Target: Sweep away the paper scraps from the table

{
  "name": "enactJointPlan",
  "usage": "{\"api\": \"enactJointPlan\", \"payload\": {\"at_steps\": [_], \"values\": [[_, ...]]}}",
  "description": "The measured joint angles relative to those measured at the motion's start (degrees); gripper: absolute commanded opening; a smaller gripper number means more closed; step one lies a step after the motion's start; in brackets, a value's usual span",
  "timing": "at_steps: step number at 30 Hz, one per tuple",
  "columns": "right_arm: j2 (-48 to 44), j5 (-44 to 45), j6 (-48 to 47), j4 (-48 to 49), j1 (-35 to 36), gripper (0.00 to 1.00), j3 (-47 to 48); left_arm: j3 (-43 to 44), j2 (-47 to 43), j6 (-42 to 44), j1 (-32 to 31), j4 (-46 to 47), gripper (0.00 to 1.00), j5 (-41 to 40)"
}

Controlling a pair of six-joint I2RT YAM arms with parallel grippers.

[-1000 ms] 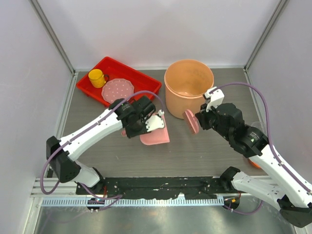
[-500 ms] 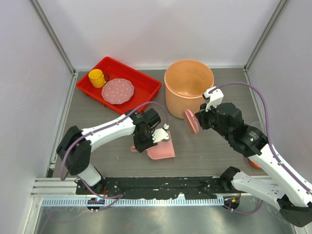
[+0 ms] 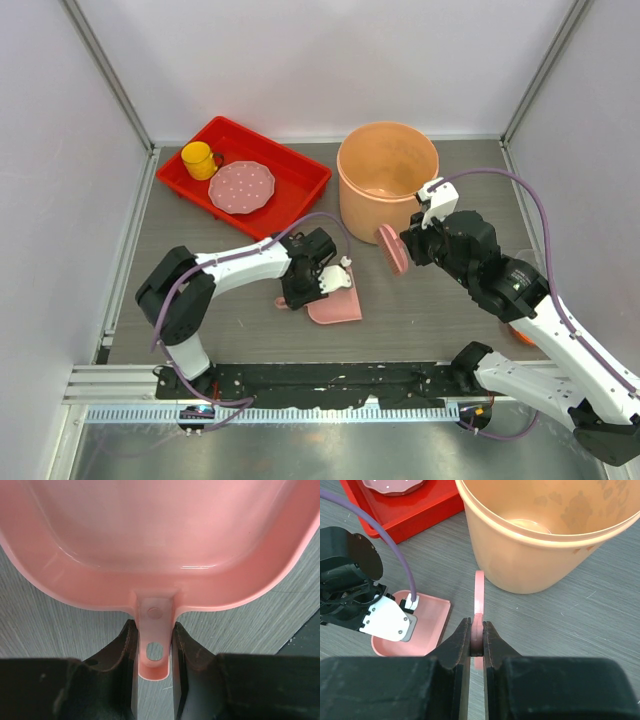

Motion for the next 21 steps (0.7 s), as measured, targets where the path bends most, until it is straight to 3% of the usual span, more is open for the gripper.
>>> {"api": "enactJointPlan", "payload": {"at_steps": [1, 7, 16, 21], "values": [[0.0, 0.0, 0.0, 0.0, 0.0, 0.01, 0.0, 0.0, 0.1, 0.0, 0.0, 0.3, 0.35, -0.1], [0.0, -1.1, 0.0, 0.2, 0.0, 0.01, 0.0, 0.1, 0.2, 0.5, 0.0, 0.4, 0.53, -0.5], [2.3, -3.3, 0.5, 3.1, 3.0, 0.01, -3.5, 6.0, -6.0, 2.0, 1.1, -5.4, 0.61, 0.9], [3.8, 1.6, 0.5, 2.8, 9.6, 0.01, -3.6, 9.0, -12.4, 1.8, 8.4, -8.1, 0.62, 3.4]]}}
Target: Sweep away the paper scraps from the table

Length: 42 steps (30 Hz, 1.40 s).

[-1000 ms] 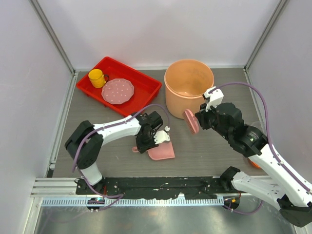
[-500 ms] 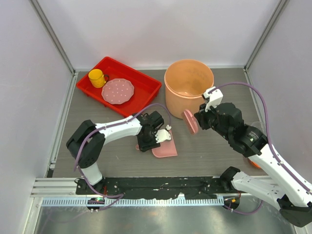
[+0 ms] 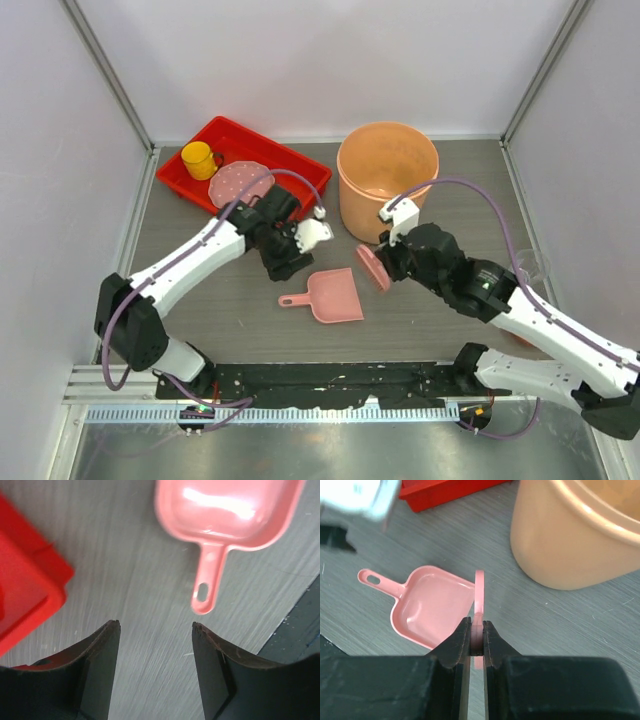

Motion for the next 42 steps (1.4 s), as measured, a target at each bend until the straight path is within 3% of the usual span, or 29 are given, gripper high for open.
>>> {"api": "enactJointPlan", "payload": {"at_steps": [6, 12, 16, 29, 42], "values": [[10.8, 10.7, 1.6, -4.4, 12.9, 0.01, 4.8, 0.2, -1.7, -2.0, 11.6, -0.4, 0.62, -0.3], [23.7, 20.8, 3.7, -11.3, 22.8, 0.01, 10.4, 0.1, -1.7, -3.1, 14.0, -0.6, 0.62, -0.3], [26.9, 23.7, 4.5, -11.9, 26.4, 0.01, 10.8, 0.1, -1.7, -3.2, 14.0, -0.6, 0.62, -0.3], [37.7, 29.6, 5.7, -1.2, 32.8, 0.01, 10.8, -0.7, -1.7, -3.2, 14.2, -0.6, 0.62, -0.6], [45.3, 31.7, -0.7, 16.0, 30.1, 0.01, 6.4, -0.7, -1.7, -3.2, 14.5, -0.6, 0.62, -0.5]]}}
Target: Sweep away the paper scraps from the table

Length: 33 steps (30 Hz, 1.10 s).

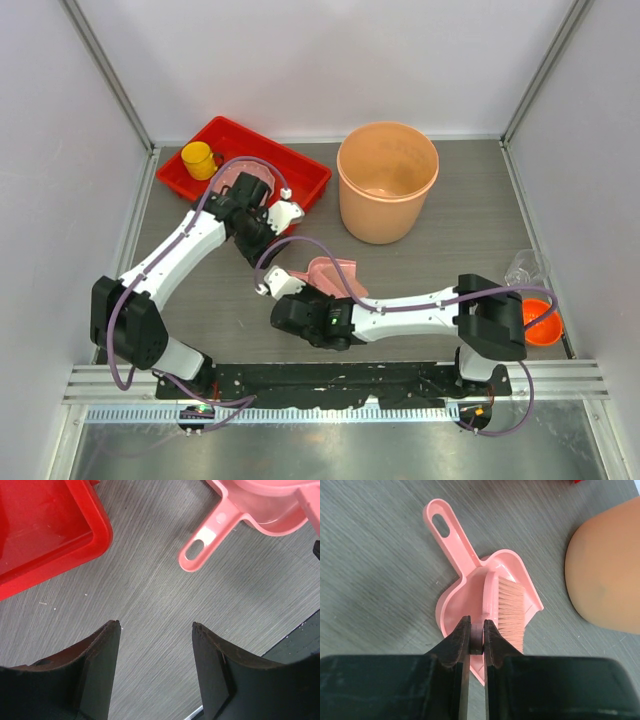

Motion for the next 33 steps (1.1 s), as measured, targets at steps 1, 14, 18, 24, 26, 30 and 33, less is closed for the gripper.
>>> {"api": "enactJointPlan", "payload": {"at_steps": [1, 14, 18, 24, 26, 30, 33], "values": [[0.5, 0.1, -0.6, 0.7, -0.3, 0.01, 0.0, 0.0, 0.0, 0.0, 0.2, 0.0, 0.62, 0.0], [0.8, -8.5, -0.2, 2.4, -0.8, 0.77, 0.2, 0.0, 0.0, 0.0, 1.4, 0.0, 0.62, 0.0], [0.3, -11.4, -0.2, 2.4, 0.1, 0.83, 0.2, 0.0, 0.0, 0.0, 1.5, 0.0, 0.62, 0.0], [-5.4, -17.4, -1.5, 4.3, 2.3, 0.84, -0.2, 0.0, 0.0, 0.0, 1.7, 0.0, 0.62, 0.0], [-8.5, -19.4, -1.8, 6.0, 2.3, 0.85, -1.2, 0.0, 0.0, -0.2, 1.9, 0.1, 0.62, 0.0], [-16.6, -25.9, -0.1, 9.1, -2.1, 0.85, -4.5, -0.1, 0.0, -1.7, 3.1, 1.4, 0.62, -0.2], [-21.3, -29.1, 2.8, 11.0, -10.5, 0.84, -7.6, -0.3, -0.6, -3.4, 5.6, 3.4, 0.62, -0.3]]}}
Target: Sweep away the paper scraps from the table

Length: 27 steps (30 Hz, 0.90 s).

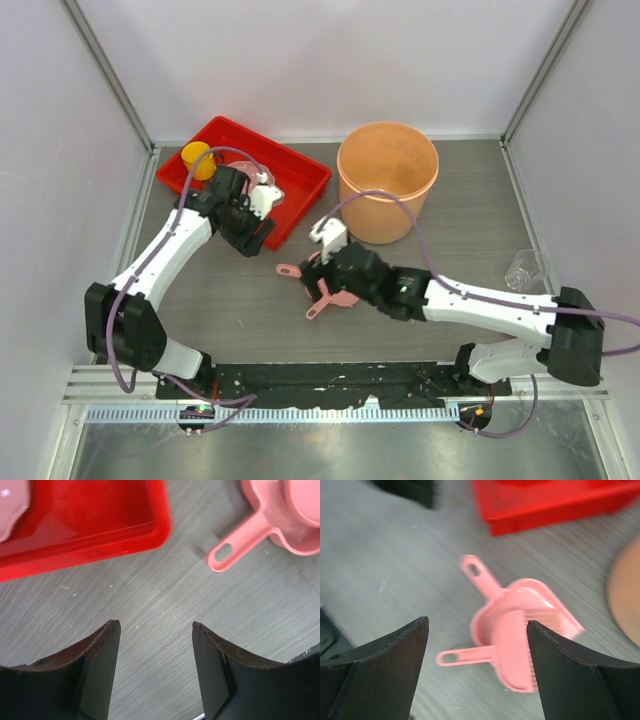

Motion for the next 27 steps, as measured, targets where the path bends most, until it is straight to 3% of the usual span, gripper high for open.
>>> {"api": "enactJointPlan", "payload": {"at_steps": [4, 17, 21, 27], "values": [[-6.4, 0.3, 4.7, 0.1, -9.8, 0.84, -6.3, -1.2, -3.7, -2.8, 6.2, 3.4, 0.63, 1.0], [-24.5, 2.7, 13.1, -2.4, -31.9, 0.89, -19.3, -11.0, -14.1, -13.2, 28.2, 14.3, 0.67, 8.7], [-26.9, 4.1, 14.0, -4.3, -38.7, 0.96, -20.7, -14.5, -16.4, -16.6, 29.7, 17.9, 0.67, 2.8], [-30.4, 6.2, 13.7, -4.5, -47.2, 1.00, -23.5, -30.3, -20.3, -24.0, 29.8, 38.5, 0.73, -16.1]]}}
